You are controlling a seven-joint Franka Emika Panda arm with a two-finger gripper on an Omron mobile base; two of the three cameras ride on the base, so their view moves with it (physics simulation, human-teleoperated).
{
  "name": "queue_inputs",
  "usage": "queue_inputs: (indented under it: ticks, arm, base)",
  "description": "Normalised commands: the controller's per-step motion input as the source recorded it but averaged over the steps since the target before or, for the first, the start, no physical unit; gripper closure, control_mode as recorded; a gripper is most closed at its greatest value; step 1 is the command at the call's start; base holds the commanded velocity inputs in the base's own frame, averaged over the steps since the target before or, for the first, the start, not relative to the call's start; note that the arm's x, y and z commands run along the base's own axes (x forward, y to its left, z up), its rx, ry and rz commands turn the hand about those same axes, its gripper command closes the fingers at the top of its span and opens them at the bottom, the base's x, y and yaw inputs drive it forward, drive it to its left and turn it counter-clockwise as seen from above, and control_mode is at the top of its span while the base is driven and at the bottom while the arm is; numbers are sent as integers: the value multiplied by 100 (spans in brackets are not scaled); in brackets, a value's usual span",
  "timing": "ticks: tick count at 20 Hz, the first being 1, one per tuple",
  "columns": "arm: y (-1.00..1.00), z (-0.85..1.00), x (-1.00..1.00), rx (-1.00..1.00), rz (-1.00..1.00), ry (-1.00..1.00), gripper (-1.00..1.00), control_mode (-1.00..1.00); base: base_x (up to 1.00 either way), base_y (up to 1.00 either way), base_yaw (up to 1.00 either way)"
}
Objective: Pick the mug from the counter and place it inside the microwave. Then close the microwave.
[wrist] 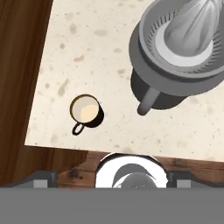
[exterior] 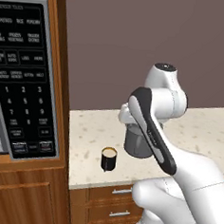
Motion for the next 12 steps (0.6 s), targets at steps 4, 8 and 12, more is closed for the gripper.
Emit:
queue_inputs:
  ticks: [4, 8, 12]
  arm:
    - [9, -46, -29, 0, -1, 0, -100, -100]
    - [15, -65, -3, 0, -6, 0, -100, -100]
    - [25, -58, 1, 0, -7, 0, -100, -100]
  base:
    - [0, 0, 0]
    - [0, 0, 0]
    - [0, 0, 0]
